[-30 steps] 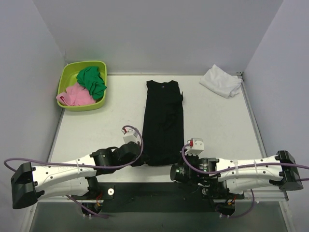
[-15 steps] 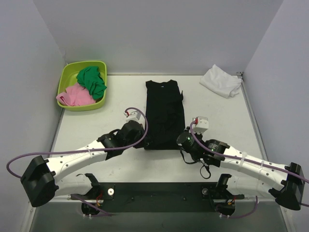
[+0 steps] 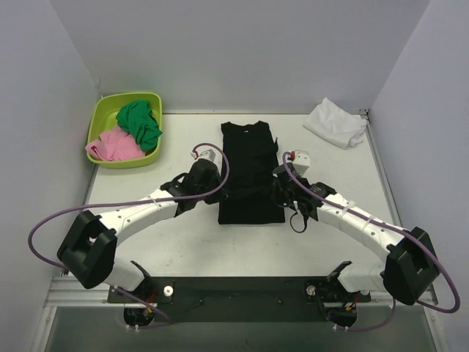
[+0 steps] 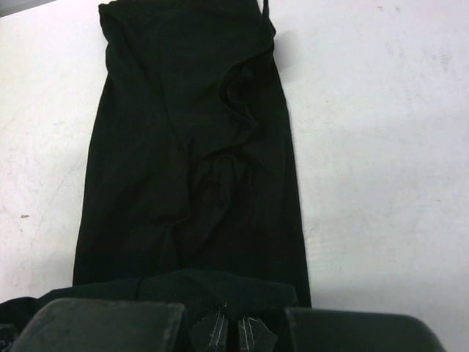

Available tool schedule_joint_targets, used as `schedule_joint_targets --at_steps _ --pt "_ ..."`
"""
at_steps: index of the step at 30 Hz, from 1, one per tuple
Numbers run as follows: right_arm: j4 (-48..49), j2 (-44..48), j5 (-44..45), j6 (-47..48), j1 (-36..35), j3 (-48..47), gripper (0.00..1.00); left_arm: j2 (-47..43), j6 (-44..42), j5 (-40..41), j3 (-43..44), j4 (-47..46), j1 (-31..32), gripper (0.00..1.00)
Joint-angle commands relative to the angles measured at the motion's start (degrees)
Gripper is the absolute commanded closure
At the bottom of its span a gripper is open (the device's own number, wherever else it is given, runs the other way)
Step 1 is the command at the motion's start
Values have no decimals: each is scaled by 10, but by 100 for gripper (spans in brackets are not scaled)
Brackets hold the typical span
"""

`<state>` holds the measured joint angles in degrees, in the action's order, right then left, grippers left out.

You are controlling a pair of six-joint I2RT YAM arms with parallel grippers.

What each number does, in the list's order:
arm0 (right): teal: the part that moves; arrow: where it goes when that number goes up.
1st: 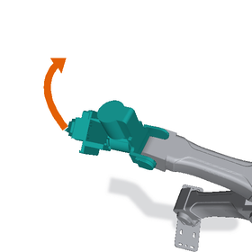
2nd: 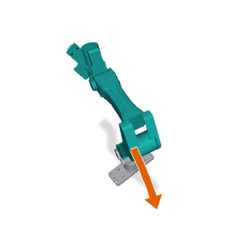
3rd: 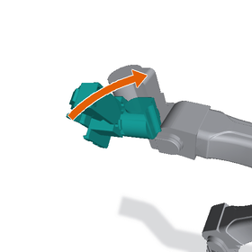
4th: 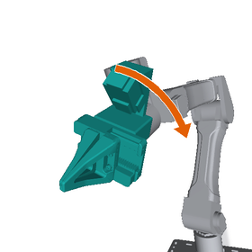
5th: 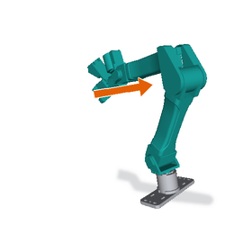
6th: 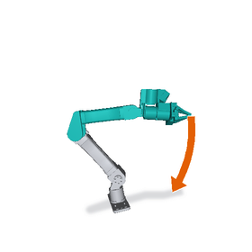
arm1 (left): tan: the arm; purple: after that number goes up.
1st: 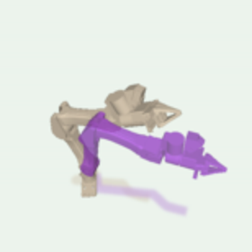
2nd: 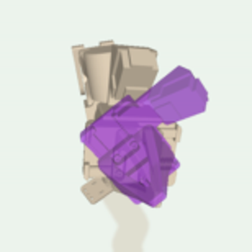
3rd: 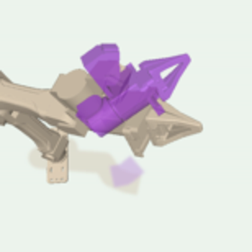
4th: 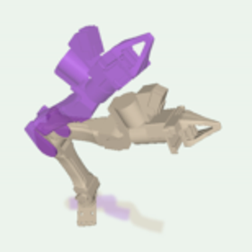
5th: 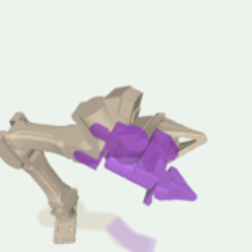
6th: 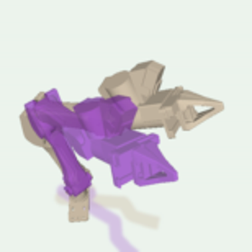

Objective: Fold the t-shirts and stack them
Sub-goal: Fold the folded rectangular tshirt in 1/3 of the way

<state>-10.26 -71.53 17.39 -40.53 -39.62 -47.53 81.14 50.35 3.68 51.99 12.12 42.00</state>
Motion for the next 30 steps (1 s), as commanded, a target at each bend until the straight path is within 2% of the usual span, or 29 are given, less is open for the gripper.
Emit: schedule_joint_targets --at_steps 1,17,18,19,20,21,22,23,25,30 --pt "35 -45 -29 40 42 -38 100 40 -23 -19 36 -25 -34 100" --pt "86 -249 -138 59 140 -151 100 236 -32 -92 159 -80 -117 100" --pt "94 -262 -142 62 146 -157 100 241 -30 -95 166 -82 -121 96" --pt "97 -267 -147 66 148 -165 92 251 -28 -96 168 -88 -130 80" --pt "97 -271 -145 71 150 -170 79 253 -23 -93 172 -87 -135 19" --pt "113 -276 -143 74 151 -174 61 256 -19 -92 175 -86 -141 7" --pt "115 -276 -141 77 153 -179 44 251 -17 -93 175 -88 -152 7" --pt "115 -275 -134 83 153 -186 18 245 -17 -91 176 -90 -157 7" --pt "117 -260 -130 87 152 -187 0 213 -17 -82 169 -93 -162 7" --pt "110 -166 -109 90 138 -133 0 109 -26 -57 115 -90 -156 6"
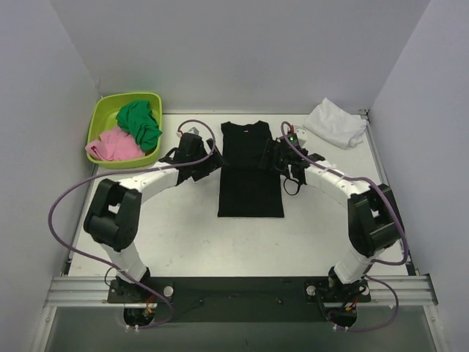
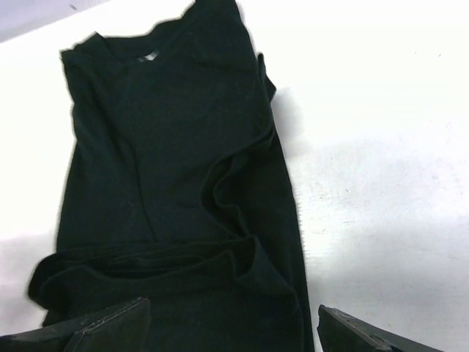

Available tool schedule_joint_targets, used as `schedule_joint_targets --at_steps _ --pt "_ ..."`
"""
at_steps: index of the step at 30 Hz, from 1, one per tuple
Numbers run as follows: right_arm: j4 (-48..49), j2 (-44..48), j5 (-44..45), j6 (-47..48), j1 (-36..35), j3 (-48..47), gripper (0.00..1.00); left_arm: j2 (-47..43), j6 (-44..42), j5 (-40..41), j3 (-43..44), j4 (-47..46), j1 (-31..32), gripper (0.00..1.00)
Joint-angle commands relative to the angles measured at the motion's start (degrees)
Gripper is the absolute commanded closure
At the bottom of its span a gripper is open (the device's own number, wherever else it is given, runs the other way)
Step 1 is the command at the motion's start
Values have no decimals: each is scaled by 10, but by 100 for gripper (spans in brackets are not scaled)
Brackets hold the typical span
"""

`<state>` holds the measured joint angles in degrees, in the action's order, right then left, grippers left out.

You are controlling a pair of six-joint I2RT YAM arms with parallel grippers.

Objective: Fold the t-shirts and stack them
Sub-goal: Fold the folded rectangular tshirt in 1/3 of the way

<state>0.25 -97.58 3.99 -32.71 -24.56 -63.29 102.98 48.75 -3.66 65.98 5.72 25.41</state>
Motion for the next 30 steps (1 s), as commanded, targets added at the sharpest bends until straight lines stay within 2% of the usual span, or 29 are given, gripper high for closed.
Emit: schedule_joint_targets --at_steps 1,8,12,16,20,30 --pt "-1 109 27 9 -16 32 0 -144 -9 19 -38 -25 13 6" --pt "-62 209 65 -23 -83 138 0 -254 18 52 -181 1 85 5" --pt "-51 270 73 -41 -106 210 0 -286 42 49 -275 -31 112 5" --pt "-39 295 77 -52 -113 266 2 -293 49 50 -325 -76 120 5" --pt "-10 309 86 -60 -112 316 2 -276 45 45 -340 -104 120 4" --pt "20 286 81 -77 -107 341 4 -198 58 23 -334 -151 121 4"
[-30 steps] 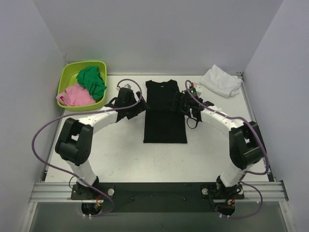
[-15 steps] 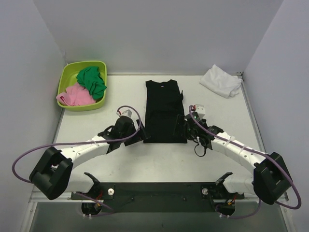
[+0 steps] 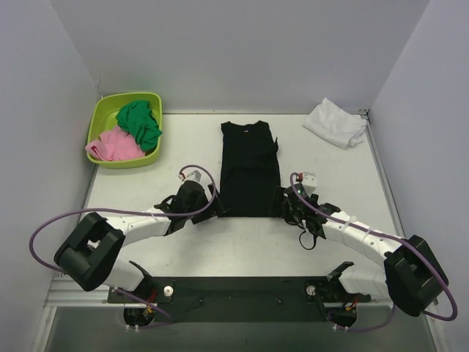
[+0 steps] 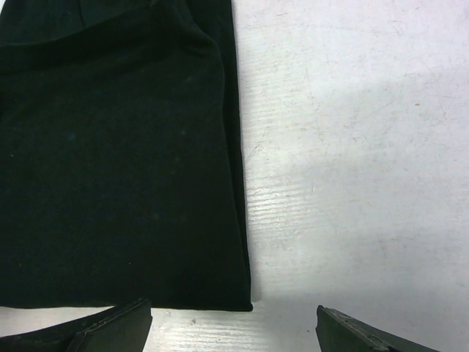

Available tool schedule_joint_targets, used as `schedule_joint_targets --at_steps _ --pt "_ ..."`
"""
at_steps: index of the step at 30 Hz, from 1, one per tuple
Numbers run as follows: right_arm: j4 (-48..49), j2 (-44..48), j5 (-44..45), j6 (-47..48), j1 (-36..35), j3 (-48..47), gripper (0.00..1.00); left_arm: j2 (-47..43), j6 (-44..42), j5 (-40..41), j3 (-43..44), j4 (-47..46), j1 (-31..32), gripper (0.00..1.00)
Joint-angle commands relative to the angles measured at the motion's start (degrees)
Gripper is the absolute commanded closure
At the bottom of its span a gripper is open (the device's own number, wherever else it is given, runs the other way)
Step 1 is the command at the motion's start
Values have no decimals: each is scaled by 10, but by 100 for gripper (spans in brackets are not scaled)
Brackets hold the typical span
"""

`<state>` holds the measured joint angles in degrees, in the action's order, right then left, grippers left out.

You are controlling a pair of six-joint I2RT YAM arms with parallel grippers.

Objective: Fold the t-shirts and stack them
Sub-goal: Grab one side of the 2/3 rectangular tshirt with both arms

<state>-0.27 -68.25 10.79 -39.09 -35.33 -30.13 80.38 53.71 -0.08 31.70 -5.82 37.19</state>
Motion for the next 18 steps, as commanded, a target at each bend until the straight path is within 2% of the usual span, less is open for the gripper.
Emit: schedule_joint_targets --at_steps 1,4,6,7,8,9,11,12,17,18 --pt "27 -10 13 -17 3 13 5 35 10 -13 9 -39 3 4" --pt "36 -19 7 -20 4 17 6 53 12 -11 11 -46 4 8" --pt "41 -24 6 -20 4 19 8 64 16 -13 11 -49 4 15" --pt "43 -27 4 -22 4 20 12 66 17 -14 9 -52 4 21" --pt "45 -30 3 -24 4 20 13 66 20 -14 7 -55 4 34" --pt "45 -34 2 -24 4 20 14 67 21 -15 5 -63 4 41" --pt "49 -41 -1 -26 6 22 15 67 22 -16 3 -64 3 51" --pt "53 -43 -3 -26 6 22 16 68 22 -15 4 -61 3 64" --pt "72 -62 -9 -34 7 26 16 78 22 -15 6 -62 3 75" --pt "74 -65 -10 -35 7 27 16 84 22 -15 6 -64 3 80"
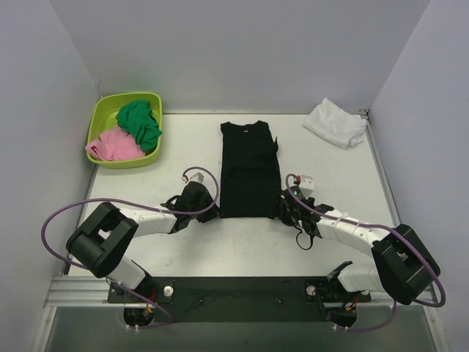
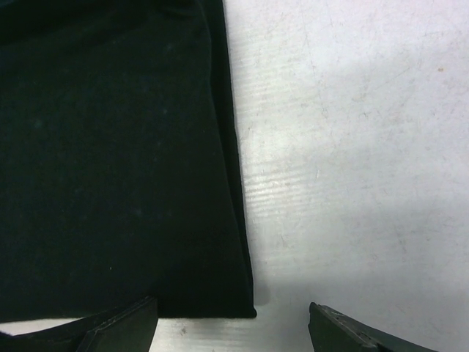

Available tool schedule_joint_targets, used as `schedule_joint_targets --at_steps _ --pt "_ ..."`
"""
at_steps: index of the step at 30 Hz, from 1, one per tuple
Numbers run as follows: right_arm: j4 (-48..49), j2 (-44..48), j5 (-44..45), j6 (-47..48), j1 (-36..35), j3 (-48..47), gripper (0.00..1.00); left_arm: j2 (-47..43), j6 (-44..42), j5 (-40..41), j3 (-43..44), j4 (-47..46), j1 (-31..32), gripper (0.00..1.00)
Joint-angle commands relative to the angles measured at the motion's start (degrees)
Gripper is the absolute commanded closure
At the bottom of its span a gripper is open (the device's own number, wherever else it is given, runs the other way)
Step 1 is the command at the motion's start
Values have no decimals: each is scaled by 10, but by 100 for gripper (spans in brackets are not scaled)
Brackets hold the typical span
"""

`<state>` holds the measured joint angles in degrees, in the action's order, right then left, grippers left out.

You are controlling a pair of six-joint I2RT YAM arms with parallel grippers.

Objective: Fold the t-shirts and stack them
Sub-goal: Grab one side of the 2/3 rectangular tshirt with both arms

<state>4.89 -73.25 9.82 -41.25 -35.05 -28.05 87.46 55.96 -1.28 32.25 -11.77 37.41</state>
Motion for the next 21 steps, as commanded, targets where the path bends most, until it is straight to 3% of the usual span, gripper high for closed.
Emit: schedule_joint_targets --at_steps 1,4,5,17,20,21 --pt "26 -17 -2 -15 4 6 16 17 0 -3 1 -5 1 87" --pt "35 -26 -4 -16 5 7 17 28 0 -5 2 -11 1 91" --pt "36 -29 -5 -18 6 7 17 30 0 -6 3 -12 1 100" --pt "48 -33 -19 -13 35 4 22 19 -8 -3 -1 -2 2 100" --pt "57 -44 -23 -15 39 5 35 12 -8 -1 -8 -1 2 100" --pt "57 -49 -28 -18 40 5 46 10 -8 -2 -9 -1 2 100"
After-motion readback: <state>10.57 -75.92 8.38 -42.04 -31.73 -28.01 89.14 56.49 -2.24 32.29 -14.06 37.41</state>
